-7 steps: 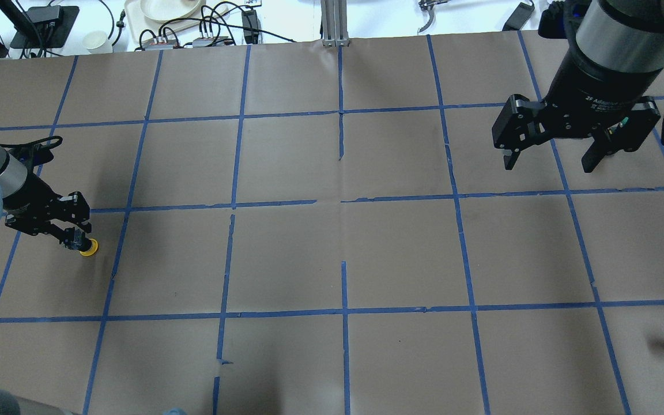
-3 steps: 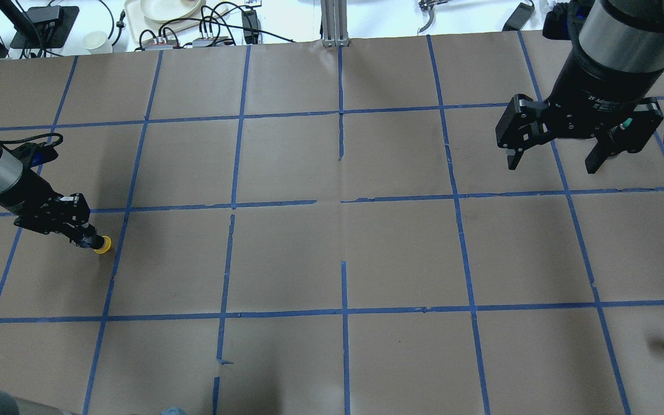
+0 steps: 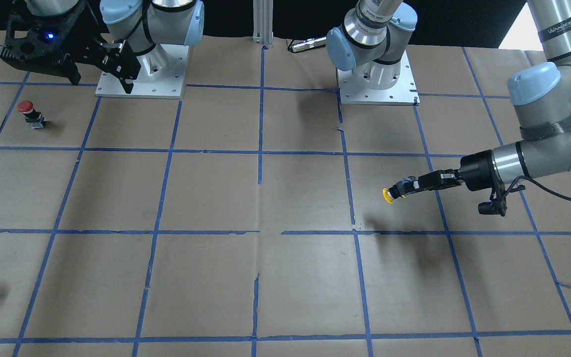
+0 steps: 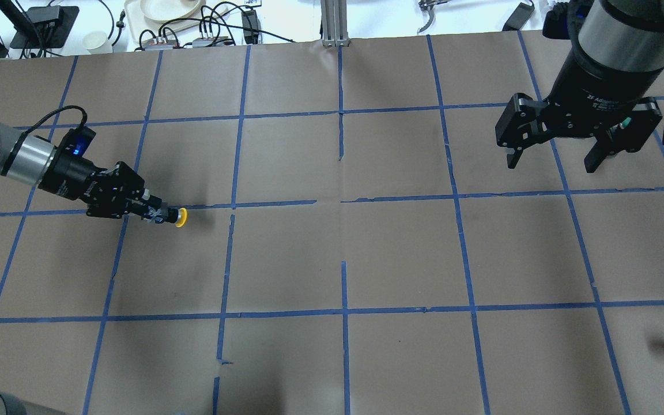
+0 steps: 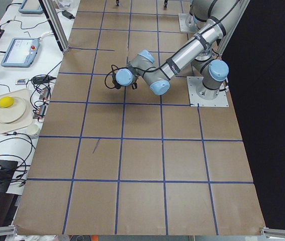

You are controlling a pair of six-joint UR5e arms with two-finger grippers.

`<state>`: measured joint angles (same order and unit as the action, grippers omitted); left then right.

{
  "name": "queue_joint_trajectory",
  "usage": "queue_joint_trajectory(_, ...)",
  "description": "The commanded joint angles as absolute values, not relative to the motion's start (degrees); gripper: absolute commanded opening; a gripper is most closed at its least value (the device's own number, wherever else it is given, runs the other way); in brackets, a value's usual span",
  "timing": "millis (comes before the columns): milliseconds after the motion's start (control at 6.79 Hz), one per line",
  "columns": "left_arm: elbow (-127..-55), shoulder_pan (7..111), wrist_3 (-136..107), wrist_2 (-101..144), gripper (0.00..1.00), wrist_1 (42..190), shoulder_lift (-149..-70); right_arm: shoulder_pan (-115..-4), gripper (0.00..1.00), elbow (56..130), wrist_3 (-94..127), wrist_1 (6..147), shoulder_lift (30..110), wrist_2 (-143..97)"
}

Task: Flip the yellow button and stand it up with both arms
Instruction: 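Lift the yellow button with the left gripper and carry it toward the right gripper, then hold the yellow button up with the left gripper while the right gripper approaches its cap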

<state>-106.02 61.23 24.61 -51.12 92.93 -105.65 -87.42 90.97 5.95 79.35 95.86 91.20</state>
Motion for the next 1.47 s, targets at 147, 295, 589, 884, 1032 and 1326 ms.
queue_joint_trajectory(147,-106.61,77.20,24.26,-19.51,0.15,96.85,-105.04,-80.46,1.00,90.18,7.55,78.93,93.95,74.34)
queue_joint_trajectory(295,-107.13,82.13,24.34,-7.85,0.15,96.68,-104.94,-78.42,1.00,90.09,7.65,79.10,93.87,66.26)
queue_joint_trajectory(589,-107.14,90.06,24.52,6.27,0.15,95.37,-105.03,-78.22,1.00,90.27,12.62,78.93,91.42,55.61)
queue_joint_trajectory(884,-107.31,92.80,24.26,13.24,0.15,88.97,-105.38,-78.05,1.00,90.00,18.35,79.10,91.23,46.34)
queue_joint_trajectory(1032,-107.49,93.86,24.26,14.32,0.15,88.68,-105.47,-77.18,1.00,89.83,19.06,79.01,91.23,44.32)
queue_joint_trajectory(1326,-107.32,95.44,24.26,14.76,0.15,88.25,-105.21,-75.41,1.00,89.91,22.83,78.75,91.84,38.26)
